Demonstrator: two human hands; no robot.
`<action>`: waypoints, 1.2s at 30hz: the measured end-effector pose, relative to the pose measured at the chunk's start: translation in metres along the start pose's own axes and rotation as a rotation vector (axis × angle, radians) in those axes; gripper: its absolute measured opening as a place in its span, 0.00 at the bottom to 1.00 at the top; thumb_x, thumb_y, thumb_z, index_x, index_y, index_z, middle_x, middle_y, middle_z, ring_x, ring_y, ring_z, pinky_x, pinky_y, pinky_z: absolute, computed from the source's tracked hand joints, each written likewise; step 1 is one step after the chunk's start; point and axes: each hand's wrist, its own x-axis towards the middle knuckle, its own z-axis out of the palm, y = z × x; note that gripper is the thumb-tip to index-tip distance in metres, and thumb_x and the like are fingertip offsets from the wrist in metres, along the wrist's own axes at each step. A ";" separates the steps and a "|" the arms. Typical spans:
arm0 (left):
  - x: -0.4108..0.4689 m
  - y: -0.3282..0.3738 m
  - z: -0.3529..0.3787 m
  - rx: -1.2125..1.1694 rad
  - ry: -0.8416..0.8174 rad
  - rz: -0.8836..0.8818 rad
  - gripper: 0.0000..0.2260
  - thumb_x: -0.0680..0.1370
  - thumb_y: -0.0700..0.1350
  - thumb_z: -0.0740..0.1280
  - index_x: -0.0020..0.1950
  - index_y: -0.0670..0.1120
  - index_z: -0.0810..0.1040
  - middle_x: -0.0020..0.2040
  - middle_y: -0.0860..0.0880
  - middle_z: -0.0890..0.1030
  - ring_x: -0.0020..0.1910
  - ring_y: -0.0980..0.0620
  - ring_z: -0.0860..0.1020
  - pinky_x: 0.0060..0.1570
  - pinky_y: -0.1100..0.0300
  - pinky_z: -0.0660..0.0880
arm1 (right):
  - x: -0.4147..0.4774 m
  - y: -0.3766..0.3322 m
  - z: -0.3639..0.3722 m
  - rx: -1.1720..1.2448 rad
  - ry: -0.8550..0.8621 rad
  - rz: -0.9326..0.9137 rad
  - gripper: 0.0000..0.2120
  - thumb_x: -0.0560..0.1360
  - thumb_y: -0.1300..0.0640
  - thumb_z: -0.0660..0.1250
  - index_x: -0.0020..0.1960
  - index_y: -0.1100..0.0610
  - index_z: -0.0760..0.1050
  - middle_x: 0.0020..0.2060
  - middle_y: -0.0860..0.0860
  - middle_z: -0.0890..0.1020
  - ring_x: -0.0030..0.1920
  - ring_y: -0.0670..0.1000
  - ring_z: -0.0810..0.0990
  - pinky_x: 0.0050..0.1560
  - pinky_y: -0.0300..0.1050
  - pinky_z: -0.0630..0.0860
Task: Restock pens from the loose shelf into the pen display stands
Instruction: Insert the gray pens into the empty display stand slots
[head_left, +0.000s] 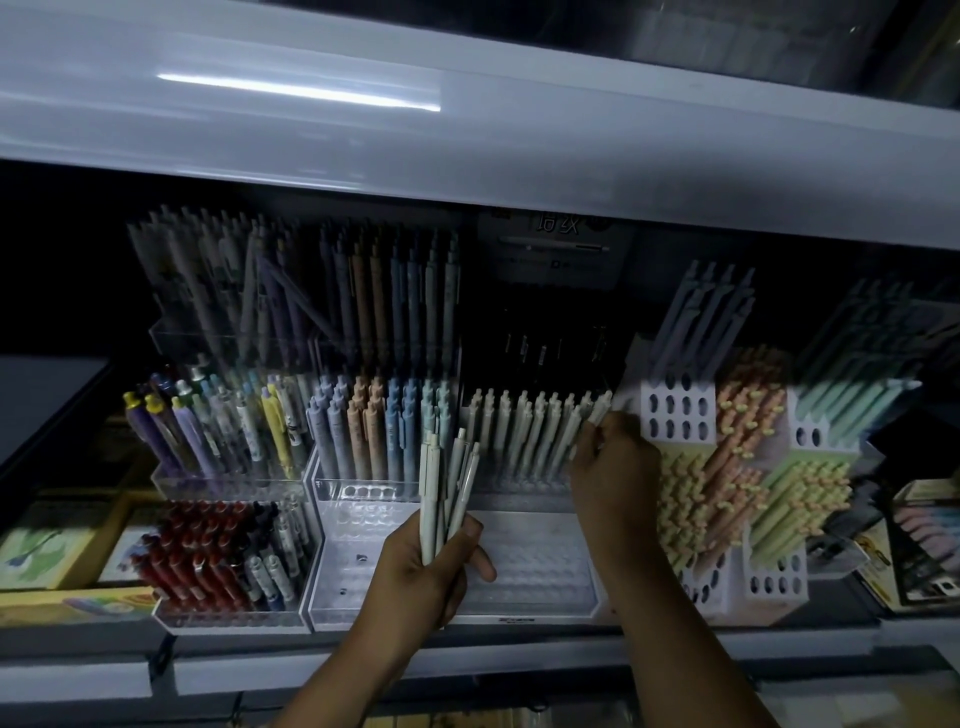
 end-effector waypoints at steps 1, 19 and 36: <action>0.000 -0.001 0.000 -0.001 0.000 0.003 0.11 0.83 0.42 0.64 0.51 0.32 0.74 0.33 0.39 0.82 0.19 0.50 0.63 0.23 0.62 0.61 | 0.000 0.002 0.000 -0.005 -0.004 0.001 0.10 0.80 0.64 0.66 0.42 0.66 0.71 0.27 0.54 0.70 0.25 0.58 0.76 0.28 0.33 0.53; -0.002 -0.009 0.001 -0.005 -0.020 0.023 0.10 0.83 0.43 0.65 0.49 0.35 0.74 0.34 0.37 0.82 0.20 0.50 0.64 0.22 0.62 0.61 | 0.003 -0.005 0.015 -0.161 -0.311 0.146 0.09 0.81 0.70 0.59 0.52 0.74 0.77 0.47 0.70 0.81 0.51 0.67 0.81 0.54 0.53 0.75; -0.005 -0.003 -0.001 -0.020 -0.020 0.025 0.12 0.83 0.43 0.65 0.49 0.33 0.74 0.31 0.40 0.81 0.19 0.50 0.64 0.22 0.62 0.62 | -0.001 -0.005 0.005 -0.250 -0.459 0.201 0.10 0.82 0.62 0.61 0.52 0.66 0.79 0.51 0.63 0.81 0.54 0.61 0.81 0.53 0.48 0.76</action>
